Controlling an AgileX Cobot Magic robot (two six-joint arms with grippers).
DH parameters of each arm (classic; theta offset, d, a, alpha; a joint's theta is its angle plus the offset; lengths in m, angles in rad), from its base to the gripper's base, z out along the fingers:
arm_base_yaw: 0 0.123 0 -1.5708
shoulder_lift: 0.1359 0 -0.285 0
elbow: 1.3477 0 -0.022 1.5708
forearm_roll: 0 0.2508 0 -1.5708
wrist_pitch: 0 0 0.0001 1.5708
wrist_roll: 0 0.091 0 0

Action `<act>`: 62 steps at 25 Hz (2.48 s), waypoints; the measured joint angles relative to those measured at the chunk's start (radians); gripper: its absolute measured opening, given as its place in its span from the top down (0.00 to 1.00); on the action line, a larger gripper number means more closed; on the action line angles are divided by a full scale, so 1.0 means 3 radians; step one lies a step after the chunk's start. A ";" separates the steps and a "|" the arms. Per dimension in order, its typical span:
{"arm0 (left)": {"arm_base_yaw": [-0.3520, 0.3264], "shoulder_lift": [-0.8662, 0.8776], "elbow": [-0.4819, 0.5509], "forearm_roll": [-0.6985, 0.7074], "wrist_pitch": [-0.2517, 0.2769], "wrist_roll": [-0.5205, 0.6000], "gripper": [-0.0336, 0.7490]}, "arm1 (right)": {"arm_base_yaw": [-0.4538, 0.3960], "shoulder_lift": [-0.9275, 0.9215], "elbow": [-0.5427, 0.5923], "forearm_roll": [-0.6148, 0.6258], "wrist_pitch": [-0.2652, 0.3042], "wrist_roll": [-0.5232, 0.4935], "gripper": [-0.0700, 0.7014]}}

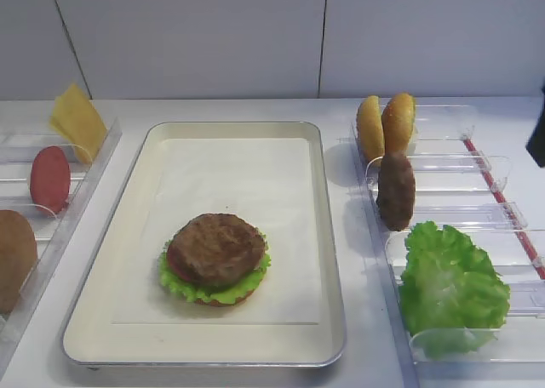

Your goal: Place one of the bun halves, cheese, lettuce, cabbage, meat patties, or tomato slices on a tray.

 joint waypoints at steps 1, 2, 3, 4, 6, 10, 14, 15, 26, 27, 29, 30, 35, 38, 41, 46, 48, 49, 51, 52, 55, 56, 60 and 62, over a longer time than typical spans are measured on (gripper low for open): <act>0.0000 0.0000 0.0000 0.0000 0.0000 0.0000 0.56 | -0.0043 -0.0125 0.0122 0.0000 -0.0044 -0.0008 0.16; 0.0000 0.0000 0.0000 0.0000 0.0000 0.0000 0.56 | -0.0067 -0.0288 0.0260 0.0000 -0.0087 -0.0015 0.16; 0.0000 0.0000 0.0000 0.0000 0.0000 0.0000 0.56 | -0.0071 -0.0482 0.0387 -0.0034 -0.0159 -0.0020 0.16; 0.0000 0.0000 0.0000 0.0000 0.0000 0.0000 0.56 | -0.0079 -0.0625 0.0487 -0.0065 -0.0197 -0.0020 0.16; 0.0000 0.0000 0.0000 0.0000 0.0000 0.0000 0.56 | -0.0085 -0.0954 0.0725 -0.0174 -0.0245 0.0033 0.17; 0.0000 0.0000 0.0000 0.0000 0.0000 0.0000 0.56 | -0.0087 -0.1513 0.1070 -0.0278 -0.0259 0.0206 0.17; 0.0000 0.0000 0.0000 0.0000 0.0000 0.0000 0.56 | -0.0087 -0.2101 0.1399 -0.0285 -0.0370 0.0377 0.17; 0.0000 0.0000 0.0000 0.0000 0.0000 0.0000 0.56 | -0.0087 -0.2251 0.1468 -0.0291 -0.0385 0.0419 0.17; 0.0000 0.0000 0.0000 0.0000 0.0000 0.0000 0.57 | -0.0087 -0.3560 0.1986 -0.0363 -0.0330 0.0540 0.17; 0.0000 0.0000 0.0000 0.0000 0.0000 0.0000 0.57 | -0.0087 -0.3650 0.1986 -0.0363 -0.0324 0.0540 0.17; 0.0000 0.0000 0.0000 0.0000 0.0000 0.0000 0.57 | -0.0087 -0.3805 0.2003 -0.0363 -0.0324 0.0540 0.17; 0.0000 0.0000 0.0000 0.0000 0.0000 0.0000 0.57 | -0.0087 -0.3861 0.2028 -0.0363 -0.0324 0.0540 0.17; 0.0000 0.0000 0.0000 0.0000 0.0000 0.0000 0.58 | -0.0087 -0.4126 0.2209 -0.0363 -0.0324 0.0540 0.17; 0.0000 0.0000 0.0000 0.0000 0.0000 0.0000 0.58 | -0.0087 -0.4166 0.2223 -0.0363 -0.0315 0.0540 0.17; 0.0000 0.0000 0.0000 0.0000 0.0000 0.0000 0.58 | -0.0087 -0.4173 0.2223 -0.0363 -0.0315 0.0540 0.17; 0.0000 0.0000 0.0000 0.0000 0.0000 0.0000 0.58 | -0.0087 -0.4173 0.2223 -0.0365 -0.0315 0.0534 0.17; 0.0000 0.0000 0.0000 0.0000 0.0000 0.0000 0.58 | -0.0087 -0.4173 0.2223 -0.0365 -0.0315 0.0534 0.17; 0.0000 0.0000 0.0000 0.0000 0.0000 0.0000 0.58 | -0.0087 -0.4173 0.2223 -0.0365 -0.0315 0.0534 0.17; 0.0000 0.0000 0.0000 0.0000 0.0000 0.0000 0.58 | -0.0087 -0.4173 0.2223 -0.0365 -0.0315 0.0534 0.17; 0.0000 0.0000 0.0000 0.0000 0.0000 0.0000 0.58 | -0.0087 -0.4173 0.2223 -0.0365 -0.0315 0.0534 0.17; 0.0000 0.0000 0.0000 0.0000 0.0000 0.0000 0.58 | -0.0087 -0.4173 0.2223 -0.0371 -0.0315 0.0534 0.17; 0.0000 0.0000 0.0000 0.0000 0.0000 0.0000 0.58 | -0.0087 -0.4173 0.2223 -0.0371 -0.0315 0.0534 0.17; 0.0000 0.0000 0.0000 0.0000 0.0000 0.0000 0.58 | -0.0080 -0.4173 0.2223 -0.0371 -0.0315 0.0534 0.19; 0.0000 0.0000 0.0000 0.0000 0.0000 0.0000 0.58 | -0.0058 -0.4173 0.2223 -0.0371 -0.0315 0.0534 0.22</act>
